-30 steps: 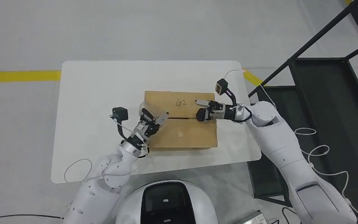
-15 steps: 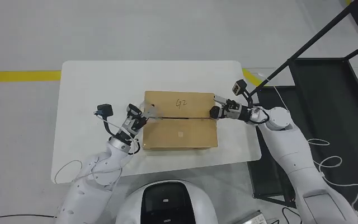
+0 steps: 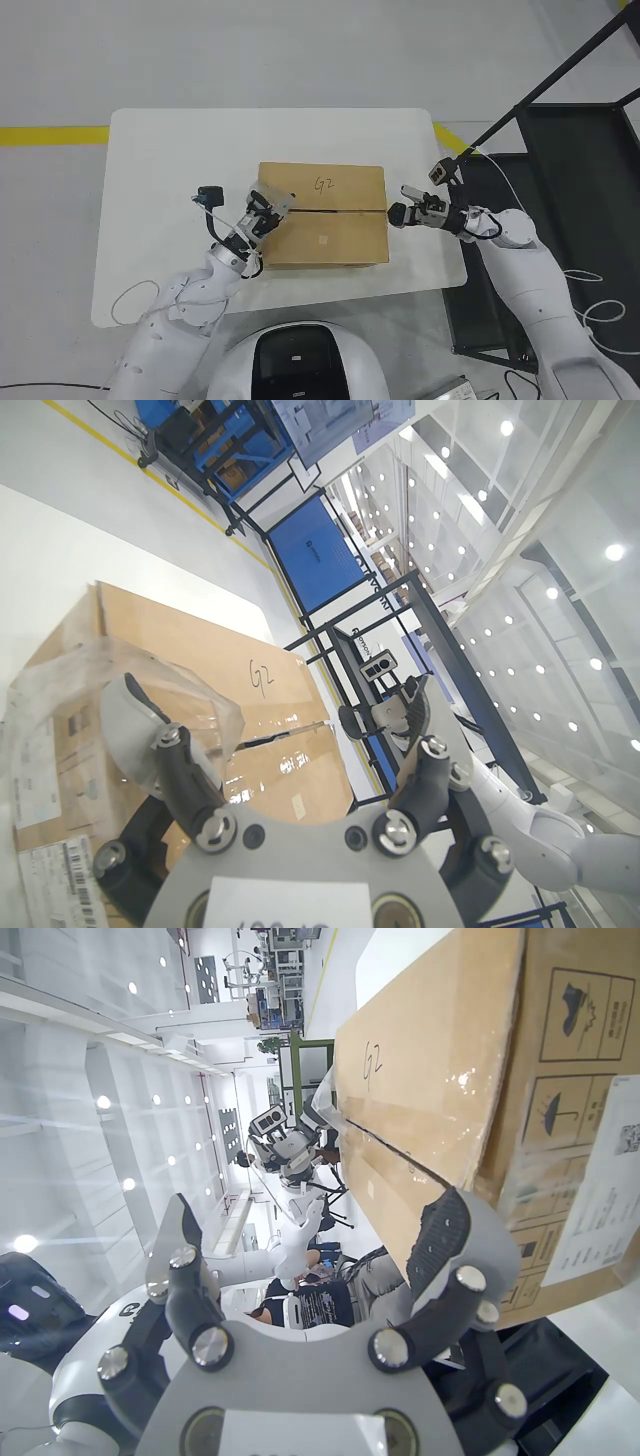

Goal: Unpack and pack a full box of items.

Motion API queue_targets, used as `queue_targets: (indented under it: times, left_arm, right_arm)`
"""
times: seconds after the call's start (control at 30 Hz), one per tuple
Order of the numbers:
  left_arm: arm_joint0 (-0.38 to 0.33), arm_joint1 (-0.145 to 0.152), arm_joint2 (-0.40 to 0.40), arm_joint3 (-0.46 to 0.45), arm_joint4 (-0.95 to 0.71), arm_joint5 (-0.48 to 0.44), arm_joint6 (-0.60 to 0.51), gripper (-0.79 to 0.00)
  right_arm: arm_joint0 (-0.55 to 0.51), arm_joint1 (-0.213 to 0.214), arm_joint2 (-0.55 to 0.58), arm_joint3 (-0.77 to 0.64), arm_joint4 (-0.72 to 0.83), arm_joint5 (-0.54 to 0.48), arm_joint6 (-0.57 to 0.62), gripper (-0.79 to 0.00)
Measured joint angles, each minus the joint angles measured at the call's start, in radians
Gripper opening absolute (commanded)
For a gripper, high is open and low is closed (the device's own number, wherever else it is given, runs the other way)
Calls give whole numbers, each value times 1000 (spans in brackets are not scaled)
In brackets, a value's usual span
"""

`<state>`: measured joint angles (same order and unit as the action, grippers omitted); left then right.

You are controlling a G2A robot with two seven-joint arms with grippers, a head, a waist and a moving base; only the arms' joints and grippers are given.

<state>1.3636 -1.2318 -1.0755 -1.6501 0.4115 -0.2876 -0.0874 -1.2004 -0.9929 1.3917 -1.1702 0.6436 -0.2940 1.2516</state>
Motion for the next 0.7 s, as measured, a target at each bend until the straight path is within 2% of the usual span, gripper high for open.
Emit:
queue_targets:
  times: [0.37, 0.57, 0.7]
  left_arm:
    - [-58, -24, 82, 61, 11, 9, -25, 0]
    - [-61, -32, 111, 56, 8, 4, -53, 0]
    - [-87, -44, 142, 86, 13, 9, -46, 0]
  right_arm:
    - [-26, 5, 41, 52, 42, -36, 12, 0]
    - [-67, 15, 91, 42, 52, -44, 15, 0]
    - [-87, 19, 107, 32, 52, -37, 6, 0]
